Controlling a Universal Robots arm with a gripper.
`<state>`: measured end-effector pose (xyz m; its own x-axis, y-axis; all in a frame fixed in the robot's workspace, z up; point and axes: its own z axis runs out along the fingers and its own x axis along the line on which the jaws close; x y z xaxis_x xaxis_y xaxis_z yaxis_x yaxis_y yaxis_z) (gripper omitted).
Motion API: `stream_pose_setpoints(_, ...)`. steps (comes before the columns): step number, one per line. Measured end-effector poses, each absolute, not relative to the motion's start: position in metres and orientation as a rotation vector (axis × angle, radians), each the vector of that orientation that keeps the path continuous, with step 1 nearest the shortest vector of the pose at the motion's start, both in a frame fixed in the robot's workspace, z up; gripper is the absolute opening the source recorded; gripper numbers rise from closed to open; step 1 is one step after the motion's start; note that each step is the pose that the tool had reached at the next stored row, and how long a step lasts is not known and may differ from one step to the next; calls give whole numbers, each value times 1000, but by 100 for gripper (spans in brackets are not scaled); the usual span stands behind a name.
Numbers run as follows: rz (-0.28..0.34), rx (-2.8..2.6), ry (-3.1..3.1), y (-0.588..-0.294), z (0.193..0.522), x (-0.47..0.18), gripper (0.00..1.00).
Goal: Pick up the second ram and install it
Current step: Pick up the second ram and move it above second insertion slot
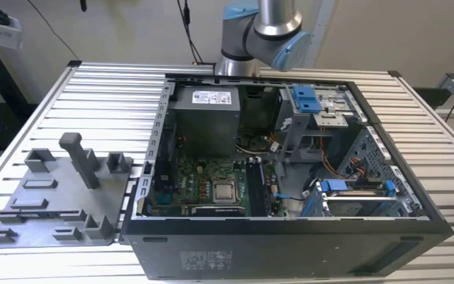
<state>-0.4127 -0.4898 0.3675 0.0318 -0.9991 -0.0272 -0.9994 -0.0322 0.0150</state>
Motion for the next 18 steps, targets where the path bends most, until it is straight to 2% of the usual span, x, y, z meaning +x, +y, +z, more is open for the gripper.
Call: stream_pose_setpoints(18, 46, -2135, 2291, -490, 351, -413, 36)
